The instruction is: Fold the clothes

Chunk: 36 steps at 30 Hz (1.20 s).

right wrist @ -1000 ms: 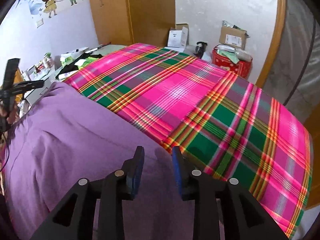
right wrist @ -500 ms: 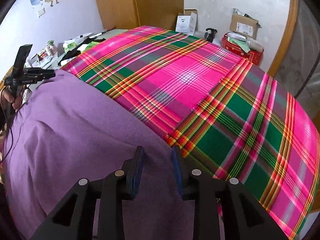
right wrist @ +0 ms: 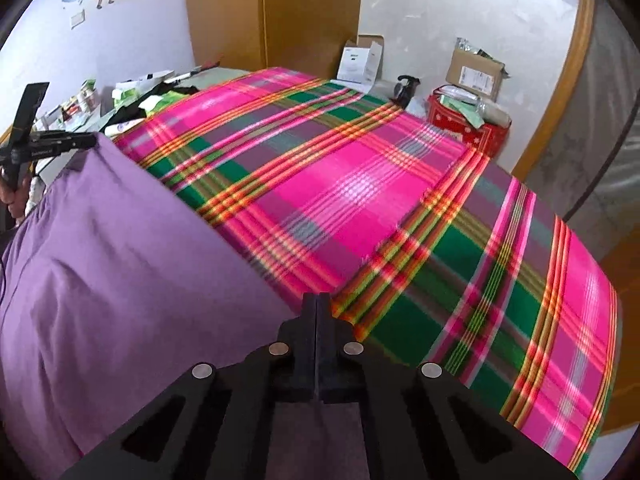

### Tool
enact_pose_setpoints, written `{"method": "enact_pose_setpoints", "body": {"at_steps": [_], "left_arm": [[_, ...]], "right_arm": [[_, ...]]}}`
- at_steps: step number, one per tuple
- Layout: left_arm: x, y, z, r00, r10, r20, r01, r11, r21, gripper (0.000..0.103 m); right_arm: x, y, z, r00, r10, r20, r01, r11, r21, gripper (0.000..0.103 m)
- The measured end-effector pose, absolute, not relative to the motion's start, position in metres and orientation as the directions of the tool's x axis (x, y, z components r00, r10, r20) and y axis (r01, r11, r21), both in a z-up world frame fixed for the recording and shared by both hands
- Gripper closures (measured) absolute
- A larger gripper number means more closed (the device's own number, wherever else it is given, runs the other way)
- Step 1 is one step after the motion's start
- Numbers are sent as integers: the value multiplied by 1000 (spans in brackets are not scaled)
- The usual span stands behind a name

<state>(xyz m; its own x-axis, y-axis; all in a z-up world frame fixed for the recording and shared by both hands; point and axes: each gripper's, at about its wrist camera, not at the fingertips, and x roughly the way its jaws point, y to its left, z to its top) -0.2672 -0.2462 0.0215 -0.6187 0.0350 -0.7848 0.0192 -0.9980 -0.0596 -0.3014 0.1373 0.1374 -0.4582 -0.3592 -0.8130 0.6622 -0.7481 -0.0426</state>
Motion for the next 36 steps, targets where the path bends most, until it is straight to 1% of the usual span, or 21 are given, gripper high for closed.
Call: {"method": "enact_pose_setpoints", "body": {"at_steps": [4, 6, 8, 11, 15, 16, 17, 21, 24, 30, 33, 34, 36], "left_arm": [[-273, -247, 11, -601, 30, -799, 21, -998, -54, 78], [-273, -248, 9, -600, 39, -799, 15, -998, -60, 78], [-272, -250, 7, -600, 49, -799, 9, -998, -67, 78], [-271, -250, 7, -600, 52, -798, 4, -998, -68, 78], [-271, -250, 6, -601, 53, -797, 2, -998, -68, 78], [-271, -250, 6, -602, 54, -797, 2, -998, -69, 78], [-271, -250, 5, -602, 55, -796, 3, -997, -71, 78], [-270, -250, 6, -604, 52, -795, 1, -998, -67, 78], [-270, -250, 6, -606, 52, -794, 0, -998, -65, 77], [-269, -248, 6, -605, 46, -795, -4, -999, -54, 77], [-267, -248, 8, -600, 49, -798, -9, -998, -55, 76], [-264, -249, 11, -606, 56, -793, -13, -998, -60, 75], [-256, -251, 18, -619, 69, -782, -23, -997, -70, 74]], "right_arm": [[-306, 133, 138, -435, -381, -816, 676, -737, -16, 102], [-305, 137, 139, -423, -411, -808, 683, -730, 14, 95], [-305, 143, 138, -402, -429, -809, 687, -726, 43, 80], [-307, 149, 129, -355, -423, -834, 695, -716, 66, 77], [-302, 152, 125, -342, -420, -841, 716, -696, 56, 78], [-302, 151, 125, -343, -415, -843, 716, -696, 51, 92], [-302, 150, 124, -343, -411, -845, 715, -697, 48, 100], [-297, 143, 126, -366, -382, -849, 728, -686, -6, 100], [-299, 145, 131, -418, -364, -832, 705, -708, -45, 101], [-311, 139, 131, -461, -329, -824, 675, -732, -85, 103], [-319, 138, 124, -455, -286, -843, 651, -753, -96, 103], [-316, 141, 128, -463, -294, -836, 642, -762, -87, 101], [-309, 146, 136, -482, -318, -816, 622, -780, -64, 100]]}}
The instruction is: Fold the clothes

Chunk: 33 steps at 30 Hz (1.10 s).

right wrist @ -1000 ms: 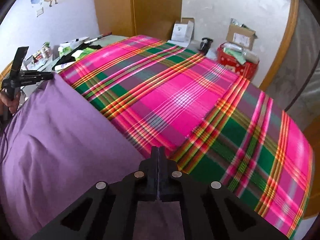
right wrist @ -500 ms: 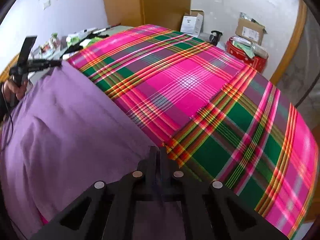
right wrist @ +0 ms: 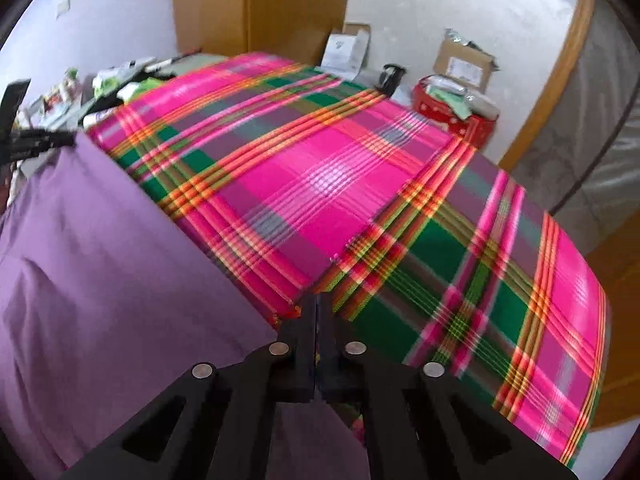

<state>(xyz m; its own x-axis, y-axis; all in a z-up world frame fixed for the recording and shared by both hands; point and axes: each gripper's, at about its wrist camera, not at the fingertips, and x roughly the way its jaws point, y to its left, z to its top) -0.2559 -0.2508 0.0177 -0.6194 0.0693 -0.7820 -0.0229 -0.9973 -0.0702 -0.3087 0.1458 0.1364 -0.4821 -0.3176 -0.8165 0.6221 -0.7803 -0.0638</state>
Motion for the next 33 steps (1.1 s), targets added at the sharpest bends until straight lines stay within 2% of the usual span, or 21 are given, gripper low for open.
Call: {"method": "enact_pose_setpoints", "body": {"at_steps": [5, 9, 12, 18, 22, 27, 33], "left_arm": [[-218, -261, 44, -666, 66, -743, -24, -997, -68, 74], [-166, -264, 63, -699, 65, -712, -20, -997, -72, 74], [-123, -259, 63, -701, 87, -708, -34, -995, -89, 74], [-61, -246, 30, -642, 114, -758, -45, -993, -111, 74], [-37, -248, 10, -625, 60, -778, -11, -998, -68, 72], [-25, -249, 12, -630, 43, -776, 14, -998, -67, 72], [-32, -246, 18, -640, 89, -763, -5, -994, -112, 72]], "right_arm": [[-272, 162, 166, -524, -397, -754, 597, -802, 7, 87], [-225, 176, 183, -548, -442, -710, 586, -809, 52, 85], [-192, 184, 188, -540, -482, -690, 583, -805, 106, 75], [-125, 197, 188, -537, -543, -646, 557, -803, 212, 72], [-99, 208, 181, -556, -502, -662, 497, -839, 219, 72], [-77, 235, 174, -572, -484, -662, 396, -870, 294, 72], [-51, 242, 154, -545, -504, -670, 344, -863, 369, 72]]}}
